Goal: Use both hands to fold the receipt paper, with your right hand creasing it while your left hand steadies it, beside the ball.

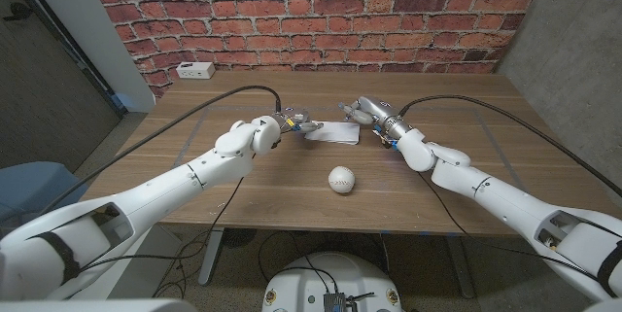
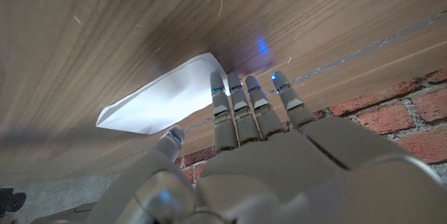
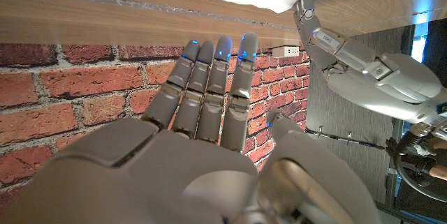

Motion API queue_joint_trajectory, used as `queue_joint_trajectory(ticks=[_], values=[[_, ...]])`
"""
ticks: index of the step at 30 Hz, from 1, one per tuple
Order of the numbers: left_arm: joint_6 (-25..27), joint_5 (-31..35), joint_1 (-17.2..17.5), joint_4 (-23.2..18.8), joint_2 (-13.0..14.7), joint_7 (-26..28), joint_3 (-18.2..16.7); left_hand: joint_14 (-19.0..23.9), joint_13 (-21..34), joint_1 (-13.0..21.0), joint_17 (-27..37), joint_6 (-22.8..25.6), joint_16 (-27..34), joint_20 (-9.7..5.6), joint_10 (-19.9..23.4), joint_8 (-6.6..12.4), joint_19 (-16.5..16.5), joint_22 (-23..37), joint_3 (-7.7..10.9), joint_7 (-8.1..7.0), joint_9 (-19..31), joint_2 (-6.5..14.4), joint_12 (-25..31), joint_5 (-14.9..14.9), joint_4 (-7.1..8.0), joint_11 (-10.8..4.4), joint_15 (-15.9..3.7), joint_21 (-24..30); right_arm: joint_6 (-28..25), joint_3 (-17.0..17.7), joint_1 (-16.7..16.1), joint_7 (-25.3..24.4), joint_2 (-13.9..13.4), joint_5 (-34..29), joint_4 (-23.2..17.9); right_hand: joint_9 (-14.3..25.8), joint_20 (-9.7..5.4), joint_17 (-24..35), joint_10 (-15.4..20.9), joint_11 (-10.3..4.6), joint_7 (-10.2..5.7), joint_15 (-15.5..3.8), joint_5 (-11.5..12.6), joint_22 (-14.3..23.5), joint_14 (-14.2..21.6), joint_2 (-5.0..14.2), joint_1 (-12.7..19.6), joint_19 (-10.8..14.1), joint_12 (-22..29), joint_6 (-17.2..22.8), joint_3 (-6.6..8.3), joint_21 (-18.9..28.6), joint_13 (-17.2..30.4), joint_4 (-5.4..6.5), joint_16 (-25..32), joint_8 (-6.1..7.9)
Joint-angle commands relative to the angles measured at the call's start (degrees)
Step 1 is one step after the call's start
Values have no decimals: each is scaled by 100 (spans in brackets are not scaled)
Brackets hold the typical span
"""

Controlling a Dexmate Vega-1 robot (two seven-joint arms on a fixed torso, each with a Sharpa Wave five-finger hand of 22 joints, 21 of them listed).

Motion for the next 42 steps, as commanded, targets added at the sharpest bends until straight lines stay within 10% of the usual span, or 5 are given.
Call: queue_joint_trajectory(ticks=[1,18,42], values=[[210,55,-111,42,-100,-242,120,-16,8,-33,1,-52,-20,0,-21,-39,41,22,-14,-48,7,-62,-29,0,-15,-44,-110,12,139,-115,26,334,-223,-9,62,11,-2,89,-31,-71,-96,-36,25,22,72,25,-46,84,-22,-126,-39,64,3,-10,48,-114],[408,37,-191,77,-194,-340,214,-67,2,-58,-7,-165,-47,-21,-87,-78,23,25,-35,-81,3,-92,-70,13,-7,-84,-135,-7,273,-220,76,449,-267,-154,200,11,-46,259,254,20,-41,-93,29,44,274,-29,-140,52,8,256,-113,93,-8,34,128,-113],[1607,-164,-858,645,-592,-1429,777,-936,-65,-123,-48,-1229,-169,-874,-1210,-199,-16,4,-166,-85,-54,-185,-296,66,-8,-178,-171,-123,1283,-260,133,-76,-602,-602,562,4,-32,197,182,-53,-41,-221,71,34,41,-29,-184,-150,-95,264,-109,29,-14,48,-110,-242]])
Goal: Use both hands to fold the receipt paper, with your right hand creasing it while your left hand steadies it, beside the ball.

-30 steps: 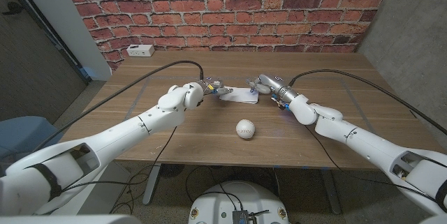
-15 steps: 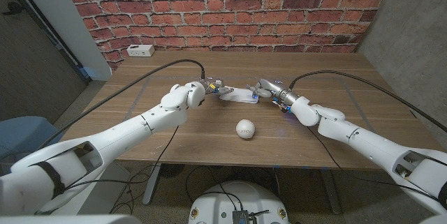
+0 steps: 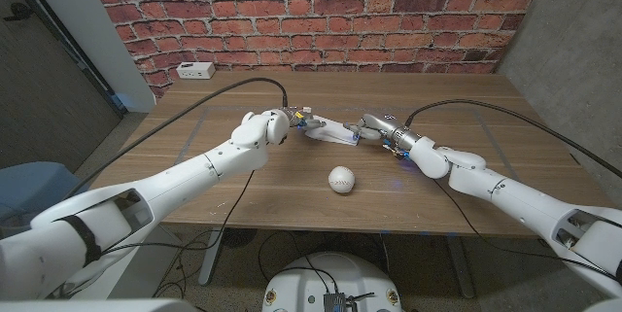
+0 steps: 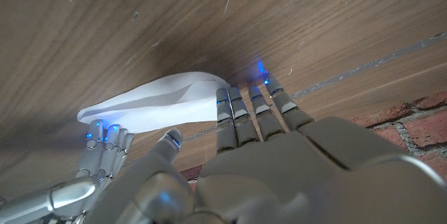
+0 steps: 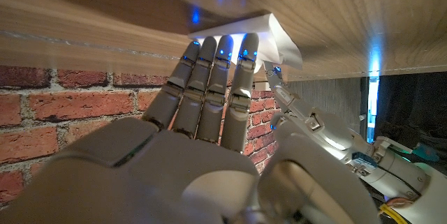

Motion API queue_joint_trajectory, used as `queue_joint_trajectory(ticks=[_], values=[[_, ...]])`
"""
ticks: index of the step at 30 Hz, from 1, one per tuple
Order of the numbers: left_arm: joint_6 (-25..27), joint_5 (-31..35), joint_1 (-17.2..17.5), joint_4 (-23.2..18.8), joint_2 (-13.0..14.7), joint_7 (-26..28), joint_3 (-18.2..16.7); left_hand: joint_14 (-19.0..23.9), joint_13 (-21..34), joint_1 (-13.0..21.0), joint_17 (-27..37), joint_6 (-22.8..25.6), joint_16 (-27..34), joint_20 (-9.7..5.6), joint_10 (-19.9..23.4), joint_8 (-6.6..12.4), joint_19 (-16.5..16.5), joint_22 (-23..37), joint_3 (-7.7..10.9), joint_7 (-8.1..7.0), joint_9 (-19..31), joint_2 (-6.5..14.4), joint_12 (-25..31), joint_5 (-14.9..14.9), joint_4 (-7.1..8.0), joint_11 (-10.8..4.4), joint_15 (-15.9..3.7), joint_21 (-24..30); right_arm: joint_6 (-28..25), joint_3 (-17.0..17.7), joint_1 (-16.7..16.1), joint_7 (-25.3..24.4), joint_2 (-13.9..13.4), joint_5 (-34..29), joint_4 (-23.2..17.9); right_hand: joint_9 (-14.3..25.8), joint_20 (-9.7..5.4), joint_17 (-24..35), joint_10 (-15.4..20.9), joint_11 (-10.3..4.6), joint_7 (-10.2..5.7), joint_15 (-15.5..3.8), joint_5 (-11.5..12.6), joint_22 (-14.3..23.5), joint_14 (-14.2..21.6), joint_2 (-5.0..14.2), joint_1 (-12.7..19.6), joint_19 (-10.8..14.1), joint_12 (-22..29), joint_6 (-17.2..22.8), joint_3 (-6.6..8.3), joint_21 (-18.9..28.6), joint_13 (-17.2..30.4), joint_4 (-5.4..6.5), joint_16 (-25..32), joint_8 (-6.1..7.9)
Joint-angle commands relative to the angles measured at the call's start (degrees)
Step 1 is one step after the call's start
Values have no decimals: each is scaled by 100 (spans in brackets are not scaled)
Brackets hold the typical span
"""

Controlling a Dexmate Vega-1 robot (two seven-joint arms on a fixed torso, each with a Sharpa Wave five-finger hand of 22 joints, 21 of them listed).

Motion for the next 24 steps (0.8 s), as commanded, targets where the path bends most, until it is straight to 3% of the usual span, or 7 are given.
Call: queue_joint_trajectory(ticks=[1,6,14,15,19,21,24], values=[[640,-121,-367,337,-192,-567,349,-219,14,-68,6,-307,-9,-75,-277,-15,-114,2,-72,13,17,-38,-20,45,30,-20,-164,-92,555,13,23,-321,-192,-241,183,3,9,12,4,20,-35,-140,27,8,-172,48,47,-22,-20,7,58,-14,1,-34,-25,-32],[997,-91,-640,557,-323,-936,655,-508,10,-146,11,-622,-9,-42,-610,3,-335,-3,-190,-3,21,-106,-16,54,98,34,-143,-209,627,81,-3,-343,-237,-219,177,4,16,6,-43,-1,-72,-141,27,6,-194,49,54,-33,-49,-58,62,-18,1,-43,-51,-71],[869,-188,-698,550,-259,-665,789,-480,8,-192,12,-554,40,-34,-542,68,-348,-4,-294,-14,22,-199,55,60,135,-32,-157,-232,759,251,-76,-626,-255,-163,198,7,18,11,-112,-24,-85,-129,32,1,-259,61,89,-41,-93,-127,76,-20,2,-80,-93,-112],[835,-182,-692,527,-240,-603,797,-481,8,-194,12,-547,40,-15,-547,72,-355,-4,-301,-21,22,-203,55,61,138,-28,-157,-236,803,276,-87,-747,-234,-169,237,9,23,3,-215,10,-111,-117,38,-1,-359,68,128,-83,-146,-254,102,-36,5,-113,-154,-163],[664,-168,-683,451,-165,-422,810,-535,8,-189,11,-619,34,197,-617,55,-477,-5,-349,-103,17,-204,49,83,167,-76,-187,-299,994,376,-126,-1350,-119,-216,428,24,9,-12,-804,-163,-288,-80,49,-12,-888,80,269,-354,-409,-973,194,-145,20,-243,-450,-269],[532,-198,-657,384,-110,-327,771,-793,18,-173,24,-1214,35,355,-974,0,-665,3,-423,-290,26,-131,28,129,229,-92,-91,-411,1106,412,-118,-1560,-74,-203,529,27,-4,7,-944,-196,-323,-95,50,-16,-1024,97,309,-405,-458,-1157,214,-166,26,-280,-507,-271],[167,-303,-510,225,30,33,597,-868,26,-149,26,-1221,43,499,-1062,70,-810,6,-439,-714,34,-59,56,154,246,12,-5,-490,1208,446,-96,-1768,-23,-195,639,28,-1,23,-1010,-206,-361,-76,52,-18,-1063,111,356,-433,-476,-1292,234,-179,29,-322,-517,-281]])
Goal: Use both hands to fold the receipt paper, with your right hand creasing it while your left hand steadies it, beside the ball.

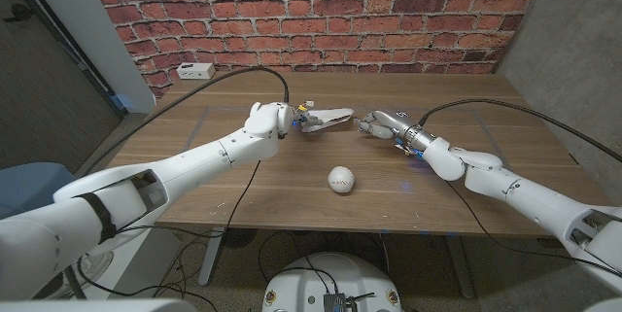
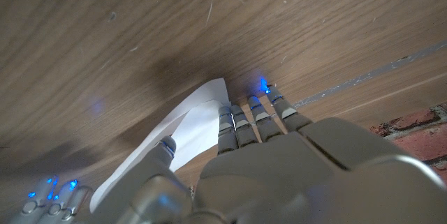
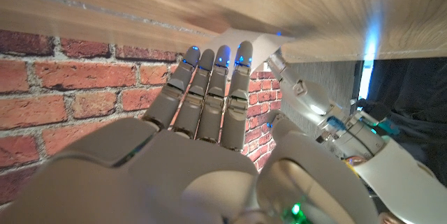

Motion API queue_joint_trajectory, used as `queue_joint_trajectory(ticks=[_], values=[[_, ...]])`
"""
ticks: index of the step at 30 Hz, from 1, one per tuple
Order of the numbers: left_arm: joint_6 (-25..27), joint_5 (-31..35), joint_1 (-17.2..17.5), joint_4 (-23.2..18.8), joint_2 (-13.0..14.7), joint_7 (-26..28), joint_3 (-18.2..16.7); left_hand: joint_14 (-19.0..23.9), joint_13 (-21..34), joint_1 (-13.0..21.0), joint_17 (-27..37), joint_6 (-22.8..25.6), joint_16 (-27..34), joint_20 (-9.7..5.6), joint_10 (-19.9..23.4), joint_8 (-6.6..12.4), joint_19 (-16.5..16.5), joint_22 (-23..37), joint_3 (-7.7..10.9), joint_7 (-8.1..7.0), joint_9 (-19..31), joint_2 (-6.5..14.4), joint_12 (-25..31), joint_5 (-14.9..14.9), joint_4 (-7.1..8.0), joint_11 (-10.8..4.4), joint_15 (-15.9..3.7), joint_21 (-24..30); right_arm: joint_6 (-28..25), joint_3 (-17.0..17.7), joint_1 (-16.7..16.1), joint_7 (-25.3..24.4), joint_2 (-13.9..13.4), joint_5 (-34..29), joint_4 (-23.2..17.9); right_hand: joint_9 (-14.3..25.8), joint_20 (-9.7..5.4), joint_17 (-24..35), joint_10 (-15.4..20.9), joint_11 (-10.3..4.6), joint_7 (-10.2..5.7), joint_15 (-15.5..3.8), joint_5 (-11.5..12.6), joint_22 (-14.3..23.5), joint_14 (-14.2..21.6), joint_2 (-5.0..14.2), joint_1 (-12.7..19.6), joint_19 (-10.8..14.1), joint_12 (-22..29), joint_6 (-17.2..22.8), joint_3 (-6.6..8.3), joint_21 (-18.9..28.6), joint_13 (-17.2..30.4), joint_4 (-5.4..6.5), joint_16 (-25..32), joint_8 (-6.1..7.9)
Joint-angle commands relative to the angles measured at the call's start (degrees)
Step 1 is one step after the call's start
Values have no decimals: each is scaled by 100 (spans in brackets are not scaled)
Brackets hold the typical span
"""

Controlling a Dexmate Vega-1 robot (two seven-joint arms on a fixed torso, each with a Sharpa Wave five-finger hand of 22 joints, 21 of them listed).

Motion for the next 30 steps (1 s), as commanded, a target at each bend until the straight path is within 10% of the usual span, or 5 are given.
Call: queue_joint_trajectory(ticks=[1,9,15,30], values=[[-833,-235,217,-337,347,871,-191,-133,76,40,20,-25,45,224,-167,180,-207,21,-32,-513,811,162,109,58,30,151,54,-109,433,216,-25,-999,176,12,374,15,6,40,-104,-21,-39,3,51,-3,-68,2,96,-56,-23,-169,21,-28,15,-61,-29,-28],[-1993,-904,794,-561,619,1956,-970,-159,89,138,26,835,66,437,-118,396,-396,31,117,-522,835,565,182,127,55,207,244,-228,373,268,-38,-1164,211,34,400,17,11,66,-65,9,-35,4,45,-5,-28,7,114,-53,2,-147,25,-28,19,-78,-5,21],[-2456,-1110,1058,-637,684,2438,-1324,-197,105,304,27,-694,80,527,-405,59,-236,46,261,-1022,837,515,155,62,-107,188,265,-216,360,294,-44,-1213,233,94,406,18,11,82,-65,-38,-32,9,40,-5,-32,6,117,-49,7,-145,22,-26,21,-81,-1,40],[-3359,-1657,1934,-653,588,4137,-2221,467,122,419,41,-248,228,483,141,270,293,50,225,-766,834,236,355,-86,-395,279,319,-66,917,582,-76,-1074,570,1089,802,19,15,104,-176,-83,-68,32,37,-7,-58,7,144,-54,-25,-276,39,-30,24,-102,-14,23]])
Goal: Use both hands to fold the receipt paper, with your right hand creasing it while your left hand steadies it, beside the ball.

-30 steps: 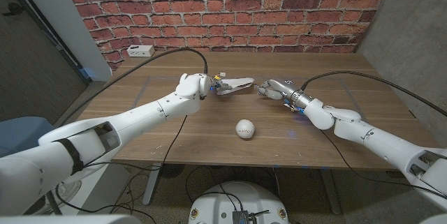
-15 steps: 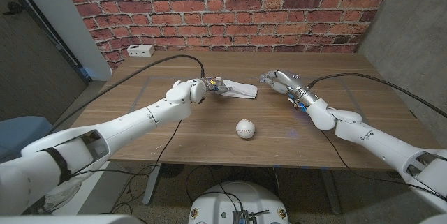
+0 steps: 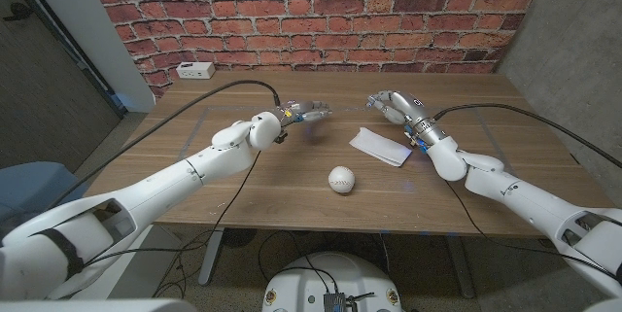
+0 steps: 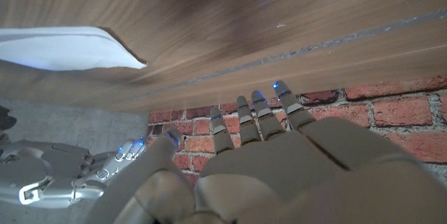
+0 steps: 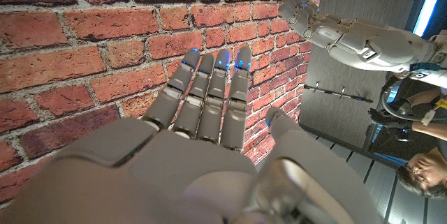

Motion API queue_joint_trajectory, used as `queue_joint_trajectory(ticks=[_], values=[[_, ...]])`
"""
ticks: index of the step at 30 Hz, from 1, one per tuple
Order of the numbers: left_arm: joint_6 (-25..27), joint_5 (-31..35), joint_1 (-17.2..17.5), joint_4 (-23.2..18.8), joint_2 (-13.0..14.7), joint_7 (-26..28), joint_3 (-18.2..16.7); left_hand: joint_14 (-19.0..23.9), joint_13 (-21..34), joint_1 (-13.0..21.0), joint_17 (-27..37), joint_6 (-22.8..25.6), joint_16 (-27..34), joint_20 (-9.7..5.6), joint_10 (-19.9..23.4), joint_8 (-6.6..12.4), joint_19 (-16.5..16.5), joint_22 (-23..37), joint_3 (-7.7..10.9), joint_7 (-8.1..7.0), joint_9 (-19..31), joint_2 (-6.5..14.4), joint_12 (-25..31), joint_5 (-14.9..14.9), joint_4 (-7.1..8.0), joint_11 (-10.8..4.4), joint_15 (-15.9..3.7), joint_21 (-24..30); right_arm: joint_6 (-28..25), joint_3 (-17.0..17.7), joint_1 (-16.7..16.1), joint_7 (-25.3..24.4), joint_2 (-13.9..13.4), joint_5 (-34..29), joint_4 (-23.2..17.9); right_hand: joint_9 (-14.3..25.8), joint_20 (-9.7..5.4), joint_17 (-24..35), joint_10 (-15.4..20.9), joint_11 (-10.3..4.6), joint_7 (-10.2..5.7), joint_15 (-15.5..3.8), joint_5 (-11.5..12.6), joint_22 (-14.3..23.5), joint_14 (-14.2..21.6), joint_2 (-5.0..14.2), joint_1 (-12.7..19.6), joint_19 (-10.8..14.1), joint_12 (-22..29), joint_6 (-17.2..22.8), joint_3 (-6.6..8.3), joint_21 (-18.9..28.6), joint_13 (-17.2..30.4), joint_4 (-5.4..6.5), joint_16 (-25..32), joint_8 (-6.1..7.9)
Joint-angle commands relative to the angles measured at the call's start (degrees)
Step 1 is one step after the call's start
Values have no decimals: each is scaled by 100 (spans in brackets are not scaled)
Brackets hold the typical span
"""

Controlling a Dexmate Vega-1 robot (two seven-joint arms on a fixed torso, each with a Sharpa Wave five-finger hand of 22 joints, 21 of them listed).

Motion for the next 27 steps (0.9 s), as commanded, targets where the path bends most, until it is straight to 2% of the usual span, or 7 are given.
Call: queue_joint_trajectory(ticks=[1,3,6,8,16,21,27], values=[[-760,-538,667,-62,-43,1241,-756,95,23,27,34,38,47,45,69,20,41,9,0,17,17,-39,43,-20,-46,1,1,35,472,291,-34,154,335,856,402,20,-17,29,-90,-52,-10,28,36,21,-28,-1,94,-12,-19,-143,15,-10,26,-21,5,-8],[-912,-755,769,-12,-93,1386,-897,81,24,40,37,-92,23,12,-24,-42,80,8,-1,50,16,-63,-3,-39,-81,1,-10,42,569,351,-50,219,396,1031,464,20,-17,26,-194,-32,-52,61,36,20,-85,-9,125,-29,-51,-281,34,-17,28,-51,-26,-35],[-1202,-1140,895,86,-157,1515,-1102,74,23,63,37,-201,-1,-18,-156,-84,126,6,7,77,16,-75,-63,-55,-126,-11,-11,50,728,464,-92,451,499,1452,551,21,12,33,-438,-94,-124,67,29,19,-173,-18,180,-58,-114,-526,58,-30,31,-108,-62,-58],[-1402,-1357,955,159,-192,1575,-1210,66,23,74,37,-268,-11,-23,-203,-106,131,4,12,41,15,-75,-83,-59,-143,-11,-24,48,809,549,-129,646,568,1763,581,22,23,43,-625,-124,-164,83,21,17,-211,-27,209,-75,-152,-702,63,-39,33,-146,-72,-65],[-2000,-2189,1063,429,-284,1422,-1509,-198,13,124,32,-504,-121,-34,-454,-138,91,-4,47,56,8,-47,-171,-70,-228,10,32,3,987,894,-279,1507,825,2969,607,22,59,39,-973,-105,-227,149,6,9,-435,-83,288,-205,-173,-1164,65,-98,38,-270,-156,-78],[-2342,-2691,1081,621,-332,1189,-1636,-488,-2,165,20,-628,-172,-240,-583,-129,76,-16,77,151,0,-6,-195,-69,-298,19,-55,-34,943,1102,-403,2179,952,3815,483,21,104,-20,-1219,-111,-211,209,0,-2,-640,-173,279,-312,-184,-1457,48,-151,40,-331,-265,-72],[-2756,-3322,1095,899,-394,814,-1767,-790,-26,188,11,-855,-188,-340,-888,-155,9,-35,103,314,-13,57,-256,-60,-350,-40,-98,-104,767,1324,-545,2818,1046,4581,251,19,107,-138,-1602,-164,-241,273,4,-25,-904,-275,268,-407,-207,-1816,52,-211,35,-420,-392,-71]])
